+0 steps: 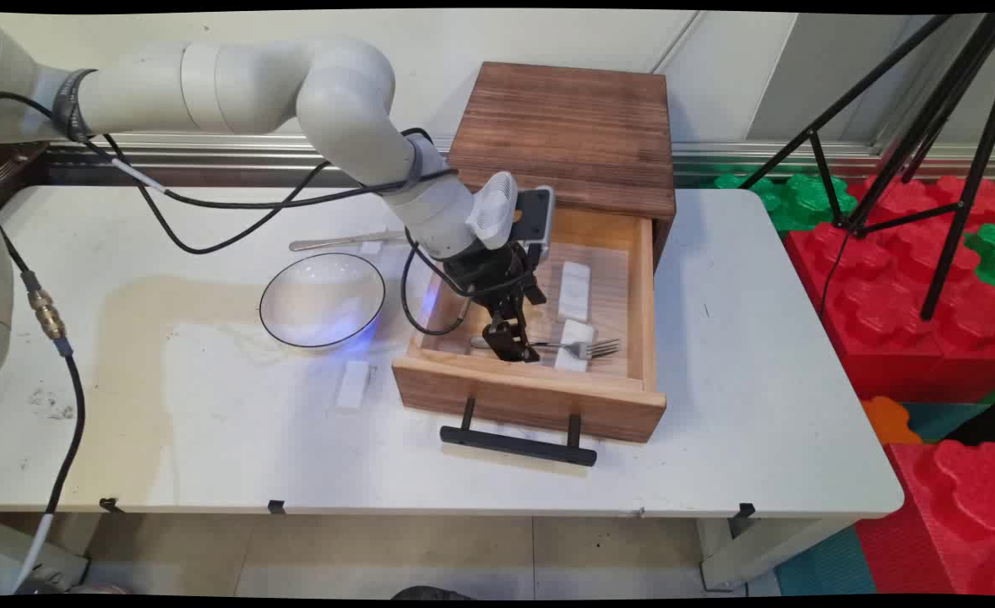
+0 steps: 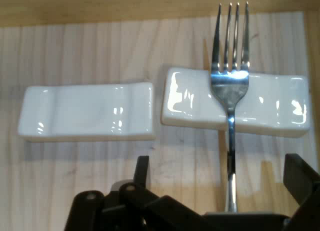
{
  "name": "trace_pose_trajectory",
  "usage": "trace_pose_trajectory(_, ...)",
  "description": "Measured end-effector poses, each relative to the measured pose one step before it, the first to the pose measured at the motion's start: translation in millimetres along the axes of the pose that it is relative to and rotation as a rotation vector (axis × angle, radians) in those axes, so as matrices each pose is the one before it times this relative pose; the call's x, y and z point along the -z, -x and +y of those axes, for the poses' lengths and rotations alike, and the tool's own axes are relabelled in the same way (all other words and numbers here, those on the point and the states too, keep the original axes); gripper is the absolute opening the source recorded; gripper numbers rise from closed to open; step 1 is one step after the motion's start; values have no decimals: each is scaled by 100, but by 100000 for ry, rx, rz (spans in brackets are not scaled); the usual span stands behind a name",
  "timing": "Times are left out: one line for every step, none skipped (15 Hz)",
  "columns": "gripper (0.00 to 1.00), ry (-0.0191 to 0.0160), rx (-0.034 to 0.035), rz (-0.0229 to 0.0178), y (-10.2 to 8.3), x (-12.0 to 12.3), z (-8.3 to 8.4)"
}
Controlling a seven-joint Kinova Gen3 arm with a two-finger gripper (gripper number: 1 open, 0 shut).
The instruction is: Pick up the knife from the left of the white plate
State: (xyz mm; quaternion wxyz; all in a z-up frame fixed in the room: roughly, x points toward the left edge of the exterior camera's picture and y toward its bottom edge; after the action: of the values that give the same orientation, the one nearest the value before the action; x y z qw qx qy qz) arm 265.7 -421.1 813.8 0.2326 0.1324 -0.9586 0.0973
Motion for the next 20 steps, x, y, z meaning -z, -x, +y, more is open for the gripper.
trace_pose_trajectory(100,-374,3,233,-54,116,-16)
trace_pose_trajectory(100,-743,2,542,-113,271,-23)
trace_pose_trajectory(100,-403,-37,356,-73,211,0)
trace_pose_trajectory(100,-527,-45,580,-107,310,6)
trace_pose_trajectory(100,-490,18,803,-123,407,14)
trace_pose_trajectory(100,-452,-80,778,-100,444,11)
trace_pose_trajectory(100,-546,-168,1001,-117,575,0)
trace_pose_trajectory(100,-416,-40,861,-35,566,16)
trace_pose_trajectory(100,-309,-45,538,-13,371,-1)
trace_pose_trajectory(100,-285,-79,749,17,592,39)
trace_pose_trajectory(100,-346,34,941,90,784,30)
trace_pose_trajectory(100,-333,70,930,105,784,17)
trace_pose_trajectory(100,-351,277,785,203,758,18)
trace_pose_trajectory(100,-312,207,923,215,884,12)
trace_pose_trajectory(100,-262,62,795,232,875,-17)
trace_pose_trajectory(100,-121,-58,364,193,530,1)
trace_pose_trajectory(100,-224,-184,605,421,1073,5)
trace_pose_trajectory(100,-175,-55,261,332,686,-3)
trace_pose_trajectory(100,-150,5,325,403,817,-2)
trace_pose_trajectory(100,-174,83,230,272,532,-22)
